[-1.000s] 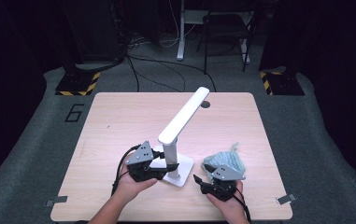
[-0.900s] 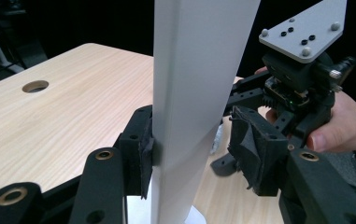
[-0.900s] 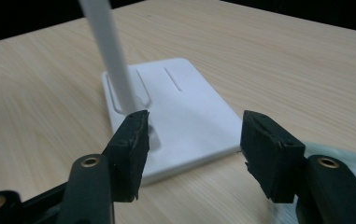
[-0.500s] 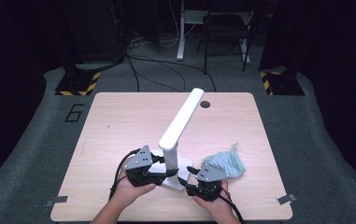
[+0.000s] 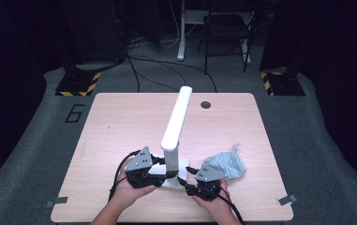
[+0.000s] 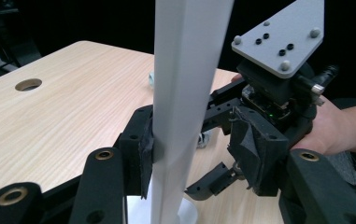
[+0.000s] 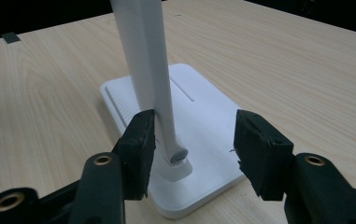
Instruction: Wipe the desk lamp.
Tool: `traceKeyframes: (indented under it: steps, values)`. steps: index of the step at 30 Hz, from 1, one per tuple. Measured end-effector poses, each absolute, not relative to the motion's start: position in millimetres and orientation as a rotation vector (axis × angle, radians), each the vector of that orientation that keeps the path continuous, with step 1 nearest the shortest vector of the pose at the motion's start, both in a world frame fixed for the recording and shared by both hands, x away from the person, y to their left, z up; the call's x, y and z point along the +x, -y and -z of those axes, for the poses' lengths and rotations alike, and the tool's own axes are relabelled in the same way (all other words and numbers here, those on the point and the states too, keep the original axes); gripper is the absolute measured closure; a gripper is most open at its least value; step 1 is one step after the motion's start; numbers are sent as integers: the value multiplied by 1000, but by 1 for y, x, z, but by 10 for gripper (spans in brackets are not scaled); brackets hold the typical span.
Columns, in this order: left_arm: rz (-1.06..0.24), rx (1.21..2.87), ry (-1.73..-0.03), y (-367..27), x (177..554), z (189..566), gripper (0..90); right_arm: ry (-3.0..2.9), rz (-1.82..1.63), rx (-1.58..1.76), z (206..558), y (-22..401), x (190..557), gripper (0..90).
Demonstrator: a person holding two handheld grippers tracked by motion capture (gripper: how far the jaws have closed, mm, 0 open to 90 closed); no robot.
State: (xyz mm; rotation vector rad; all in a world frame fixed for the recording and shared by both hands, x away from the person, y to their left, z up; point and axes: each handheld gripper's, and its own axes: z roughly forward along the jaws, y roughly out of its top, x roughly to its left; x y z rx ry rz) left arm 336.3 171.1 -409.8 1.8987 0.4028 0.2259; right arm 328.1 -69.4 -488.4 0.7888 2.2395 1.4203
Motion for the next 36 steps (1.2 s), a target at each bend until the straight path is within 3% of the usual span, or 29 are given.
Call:
traceKeyframes:
  steps: [6,19,23,33,34,35,36]
  values:
    - [-235,1900,-406,-171,335,409,542,-2229,-1422,839,489,71,332,485]
    - [-279,1893,-380,-166,330,406,705,-2188,-1409,887,491,70,340,490]
    - [-358,1909,-374,-163,327,405,715,-2181,-1435,918,489,74,340,477]
    - [-374,1879,-468,-160,340,406,731,-2179,-1479,893,484,75,325,454]
    - [-366,1883,-467,-160,340,405,726,-2184,-1484,893,484,72,323,451]
    - [-363,1887,-458,-161,340,404,642,-2188,-1464,873,484,68,323,446]
    - [-352,1879,-454,-163,340,402,642,-2188,-1464,873,484,68,323,446]
